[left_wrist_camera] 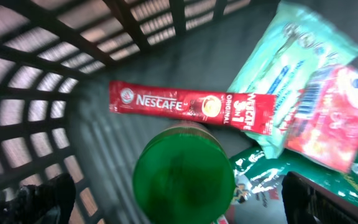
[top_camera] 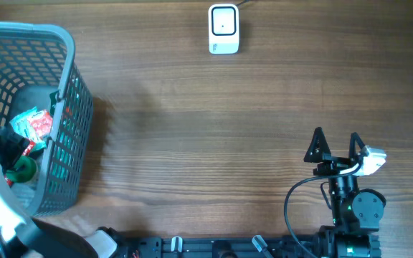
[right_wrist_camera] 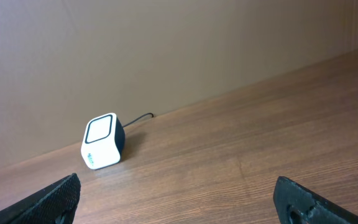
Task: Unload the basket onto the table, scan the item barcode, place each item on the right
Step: 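Reach the left gripper into the basket and grasp the green-capped jar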
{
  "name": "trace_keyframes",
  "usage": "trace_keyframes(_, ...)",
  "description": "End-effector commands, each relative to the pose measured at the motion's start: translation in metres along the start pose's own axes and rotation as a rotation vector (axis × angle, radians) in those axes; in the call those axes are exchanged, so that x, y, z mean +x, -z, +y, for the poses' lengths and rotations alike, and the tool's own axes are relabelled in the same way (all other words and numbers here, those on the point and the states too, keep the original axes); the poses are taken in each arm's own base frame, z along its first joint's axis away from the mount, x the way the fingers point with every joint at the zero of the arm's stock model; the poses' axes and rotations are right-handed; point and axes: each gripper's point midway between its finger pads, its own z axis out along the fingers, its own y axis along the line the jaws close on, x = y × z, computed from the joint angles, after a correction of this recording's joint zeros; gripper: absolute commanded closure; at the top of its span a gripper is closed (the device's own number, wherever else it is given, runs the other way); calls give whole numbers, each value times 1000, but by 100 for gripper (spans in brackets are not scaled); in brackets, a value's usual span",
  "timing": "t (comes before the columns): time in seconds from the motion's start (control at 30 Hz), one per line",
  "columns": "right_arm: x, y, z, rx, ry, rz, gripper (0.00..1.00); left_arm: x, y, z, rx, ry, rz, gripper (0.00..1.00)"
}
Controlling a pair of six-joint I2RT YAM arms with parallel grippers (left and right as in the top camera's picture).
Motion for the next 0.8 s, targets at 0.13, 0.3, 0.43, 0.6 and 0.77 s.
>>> trace_keyframes(0.13,-2,0,0,1,18,-9,0,27,-56,-9,-3,29,196,0)
trace_keyframes(0.3,-2,0,0,1,18,-9,0,41,-78,-9,-22,20,278,0)
trace_keyframes(0.43,-2,0,0,1,17,-9,0,45,-85,-9,-29,17,301,0)
trace_keyframes(0.6,-2,0,0,1,17,-9,0,45,-85,-9,-29,16,302,29)
trace_keyframes(0.77,-2,0,0,1,17,-9,0,44,-84,-9,-29,16,301,46)
